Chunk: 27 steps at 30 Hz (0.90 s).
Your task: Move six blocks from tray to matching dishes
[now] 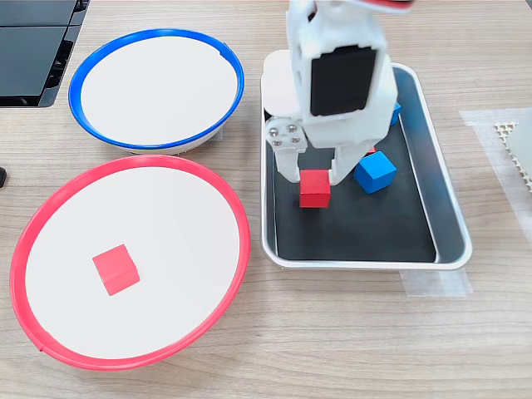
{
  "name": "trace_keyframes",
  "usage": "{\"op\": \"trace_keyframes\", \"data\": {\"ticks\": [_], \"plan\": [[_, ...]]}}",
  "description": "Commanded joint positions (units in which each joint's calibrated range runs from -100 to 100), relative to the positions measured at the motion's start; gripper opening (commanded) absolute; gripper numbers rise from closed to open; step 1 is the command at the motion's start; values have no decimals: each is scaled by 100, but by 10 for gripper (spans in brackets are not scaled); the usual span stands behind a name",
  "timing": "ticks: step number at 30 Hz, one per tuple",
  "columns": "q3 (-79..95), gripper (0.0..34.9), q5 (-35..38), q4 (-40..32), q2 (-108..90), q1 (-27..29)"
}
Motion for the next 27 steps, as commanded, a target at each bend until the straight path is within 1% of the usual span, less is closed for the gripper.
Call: {"op": "trace_keyframes", "data": {"ticks": [1, 2, 5, 8, 10, 11, 12, 14, 15, 17, 18, 19, 20, 24, 27], "plan": [[-1009, 2, 181, 809, -661, -163], [-1637, 2, 127, 925, -772, -276], [-2803, 2, -122, 636, -320, -558], [-3777, 2, -269, 108, 678, -860], [-4059, 5, -215, -454, 1395, -1020], [-4004, 30, -166, -602, 1497, -1038], [-3931, 66, -103, -767, 1591, -1048], [-3695, 157, 15, -1007, 1668, -1038], [-3604, 182, 68, -1040, 1668, -1020], [-3467, 198, 117, -974, 1540, -944], [-3385, 177, 127, -883, 1412, -907], [-3276, 78, 132, -775, 1224, -841], [-3158, 3, 132, -610, 1019, -784], [-2293, 2, 210, 694, -158, -398], [-1000, 2, 493, 1263, -1053, -3]]}}
